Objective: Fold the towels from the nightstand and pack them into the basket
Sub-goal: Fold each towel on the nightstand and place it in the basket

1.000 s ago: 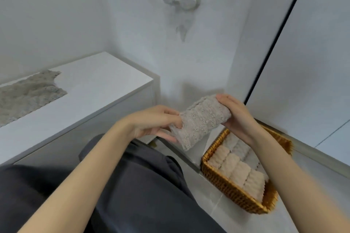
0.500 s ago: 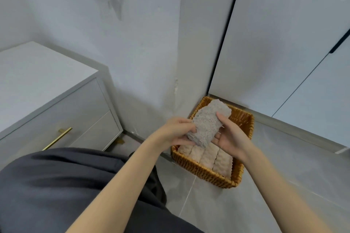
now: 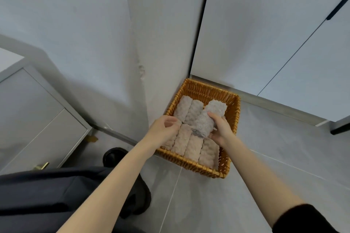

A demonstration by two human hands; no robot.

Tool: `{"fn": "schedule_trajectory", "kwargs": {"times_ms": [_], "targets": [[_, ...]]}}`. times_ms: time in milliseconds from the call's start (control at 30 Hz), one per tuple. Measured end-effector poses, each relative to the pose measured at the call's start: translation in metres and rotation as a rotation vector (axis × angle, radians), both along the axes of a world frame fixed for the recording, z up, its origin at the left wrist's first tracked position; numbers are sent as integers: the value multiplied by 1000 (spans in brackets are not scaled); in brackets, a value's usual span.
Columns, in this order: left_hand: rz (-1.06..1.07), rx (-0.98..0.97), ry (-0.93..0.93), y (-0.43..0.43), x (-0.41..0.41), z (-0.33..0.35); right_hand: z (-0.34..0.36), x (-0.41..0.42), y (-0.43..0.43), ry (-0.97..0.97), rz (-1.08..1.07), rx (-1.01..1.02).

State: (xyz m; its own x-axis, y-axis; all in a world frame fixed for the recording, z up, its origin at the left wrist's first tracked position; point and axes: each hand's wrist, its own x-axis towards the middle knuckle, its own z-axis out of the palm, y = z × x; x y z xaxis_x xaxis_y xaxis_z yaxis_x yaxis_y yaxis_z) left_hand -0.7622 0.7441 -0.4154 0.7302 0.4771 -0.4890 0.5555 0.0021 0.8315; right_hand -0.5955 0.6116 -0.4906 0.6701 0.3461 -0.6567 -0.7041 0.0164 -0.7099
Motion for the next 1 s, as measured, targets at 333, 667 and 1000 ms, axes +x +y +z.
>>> {"fn": "schedule_trajectory", "kwargs": {"times_ms": [333, 667, 1000], "targets": [[-120, 68, -57, 8, 19, -14, -70, 70, 24, -69, -56, -242], [-95, 38, -70, 21, 33, -19, -112, 90, 32, 10, 12, -287], [-98, 21, -82, 24, 39, -18, -126, 76, 41, -488, 367, -788]]}}
